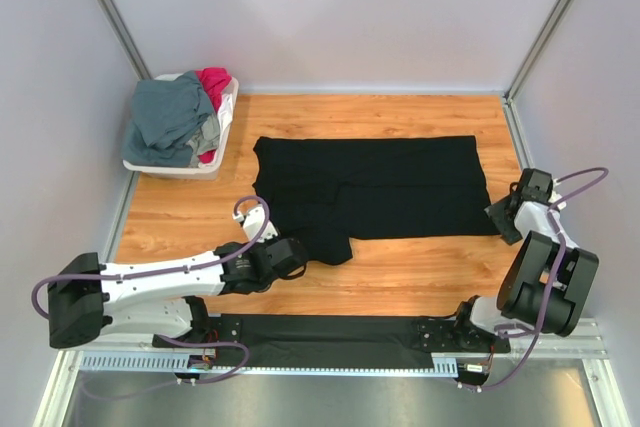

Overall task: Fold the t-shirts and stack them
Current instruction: Fold the tshirt

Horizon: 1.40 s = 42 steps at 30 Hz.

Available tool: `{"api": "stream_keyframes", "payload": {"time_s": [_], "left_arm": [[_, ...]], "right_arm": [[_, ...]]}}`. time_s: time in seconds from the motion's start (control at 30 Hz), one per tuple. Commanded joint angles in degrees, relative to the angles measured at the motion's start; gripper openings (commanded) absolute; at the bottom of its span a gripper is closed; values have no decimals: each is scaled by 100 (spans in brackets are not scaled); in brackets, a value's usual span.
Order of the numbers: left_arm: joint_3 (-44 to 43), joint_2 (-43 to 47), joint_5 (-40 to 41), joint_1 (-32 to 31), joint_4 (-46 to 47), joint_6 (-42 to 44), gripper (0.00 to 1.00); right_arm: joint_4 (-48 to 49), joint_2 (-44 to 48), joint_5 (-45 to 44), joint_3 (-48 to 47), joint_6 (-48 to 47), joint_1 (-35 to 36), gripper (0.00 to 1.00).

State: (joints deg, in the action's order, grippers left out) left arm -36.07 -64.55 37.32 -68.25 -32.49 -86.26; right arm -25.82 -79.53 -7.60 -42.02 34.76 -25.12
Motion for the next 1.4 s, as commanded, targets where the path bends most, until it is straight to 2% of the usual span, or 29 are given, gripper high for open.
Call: {"api": "stream_keyframes", "payload": {"time_s": [0.0,0.2,0.37,0.43,0.6,0.73,0.93,1.13,1.23,1.27,1.33,1.37], "left_arm": [[47,233,250,66,120,92,0],[188,408,250,189,137,83,0],[259,470,179,330,261,214,0],[250,470,188,347,252,250,0],[224,426,223,382,243,259,0],[57,365,284,444,68,302,0],[-602,444,583,698,-293,943,0],[-1340,137,1391,909,-355,1795,0],[-1429,-91,1550,1164,337,2716,0],[-1455,-153,1472,1339,827,3390,0],[-1595,-355,1261,1646,1269,3991,0],[-1639,-434,903,1744,1541,4359,0]], "right_arm": [[287,-246,-295,-175,-48,-63,57],[393,-634,-559,-315,-92,-72,51],[464,-748,-611,-412,-136,-80,41],[482,-819,-629,-465,-189,-72,33],[605,-968,-427,-430,-207,-72,21],[395,-1135,-427,-579,-216,-80,1],[-97,-951,-515,-1071,-277,-72,0],[-221,-819,-436,-1387,-426,-80,0],[-204,-792,-366,-1537,-409,-72,1],[-195,-792,-244,-1589,-392,-80,0],[-195,-819,-138,-1765,-383,-80,0],[-204,-871,-128,-1818,-374,-72,0]]}}
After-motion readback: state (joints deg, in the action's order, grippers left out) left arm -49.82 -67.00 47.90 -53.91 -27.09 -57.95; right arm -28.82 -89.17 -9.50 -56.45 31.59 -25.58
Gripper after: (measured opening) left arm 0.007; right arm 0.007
